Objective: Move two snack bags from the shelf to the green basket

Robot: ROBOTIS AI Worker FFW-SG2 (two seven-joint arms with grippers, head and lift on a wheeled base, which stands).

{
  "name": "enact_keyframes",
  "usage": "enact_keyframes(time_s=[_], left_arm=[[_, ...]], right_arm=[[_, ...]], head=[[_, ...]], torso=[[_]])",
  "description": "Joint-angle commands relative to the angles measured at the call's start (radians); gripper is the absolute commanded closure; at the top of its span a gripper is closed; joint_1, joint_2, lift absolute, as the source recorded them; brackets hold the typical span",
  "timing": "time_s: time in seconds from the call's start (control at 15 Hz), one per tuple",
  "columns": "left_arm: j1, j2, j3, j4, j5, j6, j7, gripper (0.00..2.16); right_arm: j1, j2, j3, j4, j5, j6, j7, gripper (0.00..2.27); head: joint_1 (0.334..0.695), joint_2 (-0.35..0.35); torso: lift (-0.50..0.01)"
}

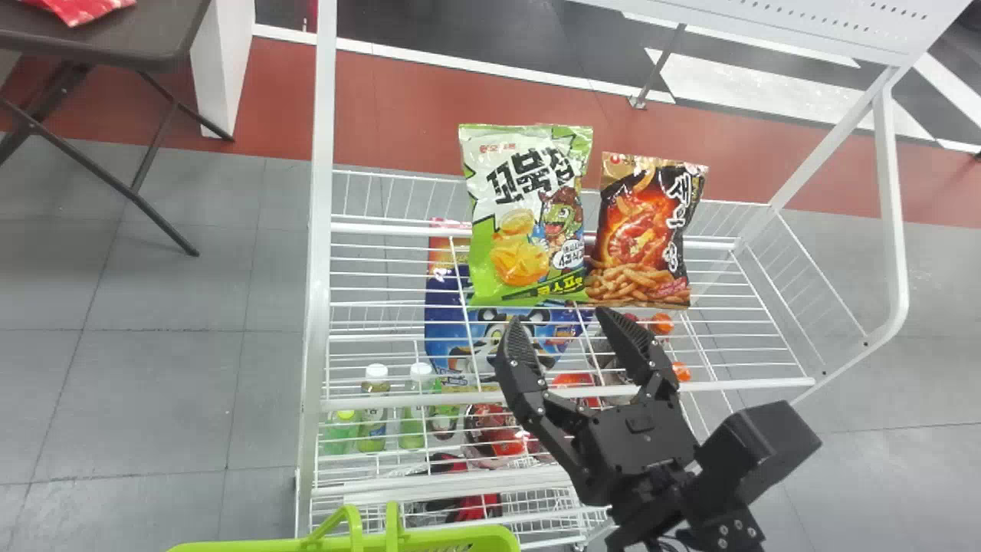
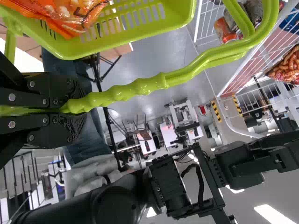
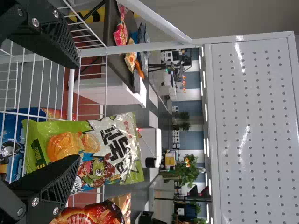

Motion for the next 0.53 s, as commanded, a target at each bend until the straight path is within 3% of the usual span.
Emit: enact_keyframes(time_s=[0.0, 0.47], left_arm=[[0.001, 0.0, -0.001, -0.004, 0.0, 0.001, 0.004, 2.13], [-0.002, 0.0, -0.003, -0.002, 0.0, 0.004, 0.004, 2.13]], right_arm=[[0.0, 0.001, 0.001, 0.0, -0.001, -0.005, -0.003, 0.15], [0.0, 0.001, -0.007, 0.008, 0.001, -0.036, -0.007, 0.15]], head=[[0.695, -0.35], [0.695, -0.35]], torso=[[-0.015], [-0.015]])
